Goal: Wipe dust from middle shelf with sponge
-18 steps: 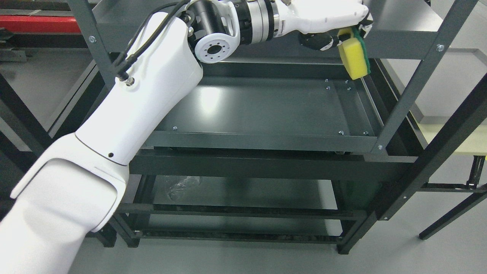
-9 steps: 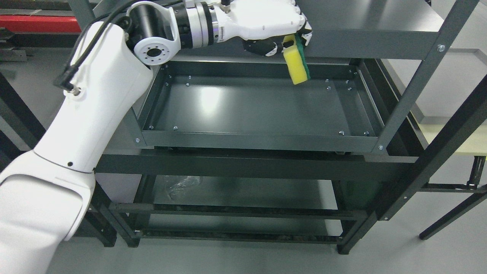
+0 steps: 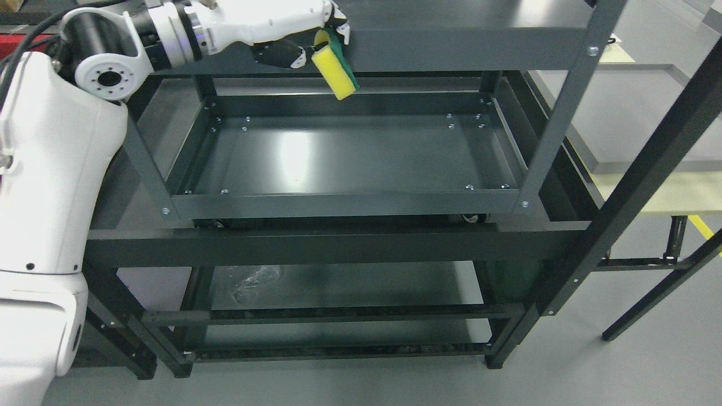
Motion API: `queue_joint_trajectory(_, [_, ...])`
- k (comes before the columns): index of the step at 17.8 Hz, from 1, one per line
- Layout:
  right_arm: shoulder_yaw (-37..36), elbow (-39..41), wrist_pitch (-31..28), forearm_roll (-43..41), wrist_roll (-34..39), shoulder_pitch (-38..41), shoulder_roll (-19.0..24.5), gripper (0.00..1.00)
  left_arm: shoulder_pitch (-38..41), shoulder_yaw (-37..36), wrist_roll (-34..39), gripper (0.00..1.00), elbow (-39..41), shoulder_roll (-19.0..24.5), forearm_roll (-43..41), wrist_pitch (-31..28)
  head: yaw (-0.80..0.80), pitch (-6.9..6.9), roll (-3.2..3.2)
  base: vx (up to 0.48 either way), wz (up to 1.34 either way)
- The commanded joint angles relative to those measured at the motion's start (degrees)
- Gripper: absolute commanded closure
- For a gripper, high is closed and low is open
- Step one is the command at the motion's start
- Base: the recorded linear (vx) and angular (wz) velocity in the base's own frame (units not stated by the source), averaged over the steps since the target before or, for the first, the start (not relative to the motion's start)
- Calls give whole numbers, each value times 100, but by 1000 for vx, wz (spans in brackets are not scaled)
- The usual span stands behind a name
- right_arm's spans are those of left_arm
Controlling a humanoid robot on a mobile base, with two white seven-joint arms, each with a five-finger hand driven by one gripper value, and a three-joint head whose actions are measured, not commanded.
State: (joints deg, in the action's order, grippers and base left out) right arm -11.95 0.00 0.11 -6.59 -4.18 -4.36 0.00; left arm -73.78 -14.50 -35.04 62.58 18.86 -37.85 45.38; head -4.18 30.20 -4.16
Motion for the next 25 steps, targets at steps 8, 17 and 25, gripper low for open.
queue_joint_trajectory(8, [0, 100, -415, 0, 5, -4, -100, 0, 927, 1318, -161, 100, 598, -1085, 1383, -38, 0, 0, 0, -10, 35])
queue_joint_trajectory(17, [0, 100, -415, 0, 5, -13, -100, 0, 2443, 1204, -153, 100, 2029, -1786, 2211, -38, 0, 0, 0, -8, 19])
queue_joint_trajectory(25, [0, 100, -415, 0, 5, -13, -100, 0, 5162, 676, 1733, 100, 1942, -1786, 3854, -38, 0, 0, 0, 0, 0])
